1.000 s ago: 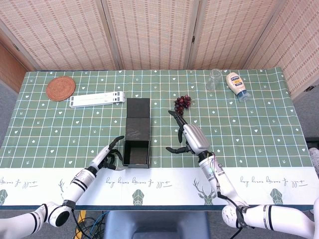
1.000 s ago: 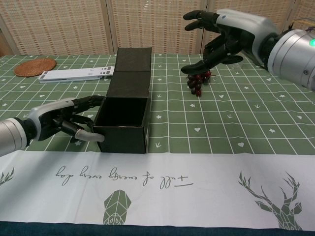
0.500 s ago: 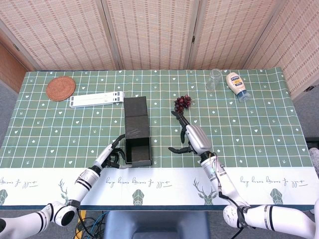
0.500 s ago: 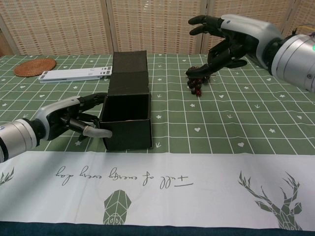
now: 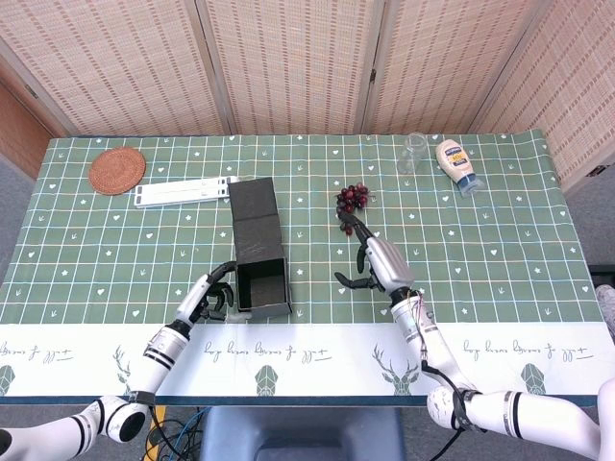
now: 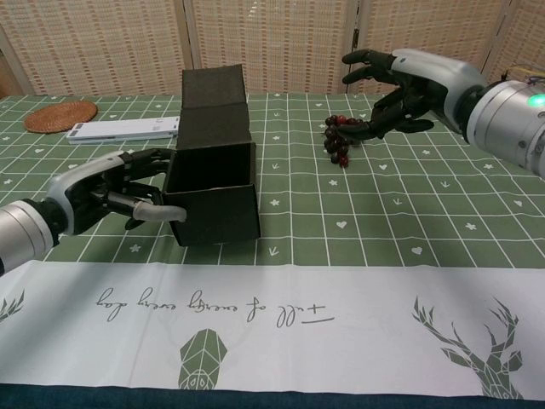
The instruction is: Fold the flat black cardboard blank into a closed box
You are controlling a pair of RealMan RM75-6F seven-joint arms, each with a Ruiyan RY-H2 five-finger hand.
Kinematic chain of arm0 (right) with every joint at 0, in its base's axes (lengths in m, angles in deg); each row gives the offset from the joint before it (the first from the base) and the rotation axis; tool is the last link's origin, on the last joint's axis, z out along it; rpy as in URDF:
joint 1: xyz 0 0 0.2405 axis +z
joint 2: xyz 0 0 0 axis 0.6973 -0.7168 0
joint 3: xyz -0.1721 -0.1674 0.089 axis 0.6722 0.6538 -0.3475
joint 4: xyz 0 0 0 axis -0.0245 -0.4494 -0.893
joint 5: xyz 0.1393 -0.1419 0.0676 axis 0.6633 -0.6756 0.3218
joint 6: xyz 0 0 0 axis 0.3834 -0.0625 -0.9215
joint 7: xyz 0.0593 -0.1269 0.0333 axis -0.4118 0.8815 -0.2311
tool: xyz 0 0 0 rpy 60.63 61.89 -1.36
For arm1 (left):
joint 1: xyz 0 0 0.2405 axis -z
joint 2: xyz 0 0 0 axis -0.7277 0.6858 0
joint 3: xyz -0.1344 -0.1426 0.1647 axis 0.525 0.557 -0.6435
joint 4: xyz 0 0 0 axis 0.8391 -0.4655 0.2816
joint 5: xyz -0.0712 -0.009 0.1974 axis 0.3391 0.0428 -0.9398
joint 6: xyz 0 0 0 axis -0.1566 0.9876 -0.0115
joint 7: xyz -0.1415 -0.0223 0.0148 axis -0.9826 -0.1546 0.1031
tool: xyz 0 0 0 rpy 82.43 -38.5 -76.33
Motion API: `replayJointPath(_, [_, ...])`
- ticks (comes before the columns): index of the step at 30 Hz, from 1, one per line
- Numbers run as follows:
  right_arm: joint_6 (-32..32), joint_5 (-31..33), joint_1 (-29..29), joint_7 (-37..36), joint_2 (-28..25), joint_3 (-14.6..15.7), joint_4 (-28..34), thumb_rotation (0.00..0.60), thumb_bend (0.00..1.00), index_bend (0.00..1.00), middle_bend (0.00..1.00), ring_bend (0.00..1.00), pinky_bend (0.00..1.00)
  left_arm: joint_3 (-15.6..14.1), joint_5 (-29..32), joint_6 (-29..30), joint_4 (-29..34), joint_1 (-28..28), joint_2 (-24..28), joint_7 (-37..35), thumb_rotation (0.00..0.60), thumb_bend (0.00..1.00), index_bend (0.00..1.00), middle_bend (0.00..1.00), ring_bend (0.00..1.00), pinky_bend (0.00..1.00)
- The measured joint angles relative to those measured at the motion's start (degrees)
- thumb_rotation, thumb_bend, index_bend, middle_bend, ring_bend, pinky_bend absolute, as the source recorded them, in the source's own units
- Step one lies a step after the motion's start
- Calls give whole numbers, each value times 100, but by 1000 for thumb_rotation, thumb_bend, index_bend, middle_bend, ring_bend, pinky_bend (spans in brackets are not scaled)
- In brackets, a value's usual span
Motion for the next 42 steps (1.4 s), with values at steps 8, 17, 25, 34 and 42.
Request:
replayJointPath(8, [333, 562, 149, -243, 473, -136, -628, 600, 259, 0, 103, 682, 1000, -227, -479, 205, 685, -8, 661, -307, 600, 124, 384, 395, 610, 807])
replayJointPath(17, [442, 588, 452, -485, 1252, -346, -1209, 600, 198, 0, 117, 682, 1000, -432, -763, 251, 1328, 87, 896, -209, 600, 124, 374, 395, 606, 807])
replayJointPath(25, [435, 450, 824, -670, 1829, -708, -1584, 600, 182, 0, 140, 686, 1000, -581, -814, 55, 1505, 275, 897, 21, 600, 124, 369, 395, 604, 807])
replayJointPath(34, [482, 156, 979, -893, 1936, -886, -1427, 600, 34, 0, 169, 693, 1000, -532, -398, -260, 1223, 373, 788, 186, 600, 124, 353, 395, 603, 807])
replayJointPath(42, [890, 388, 1120, -804, 1672, -977, -1034, 600, 0, 0, 236, 713, 1000, -402, 63, -416, 955, 393, 645, 790, 600, 125, 313, 395, 599, 807])
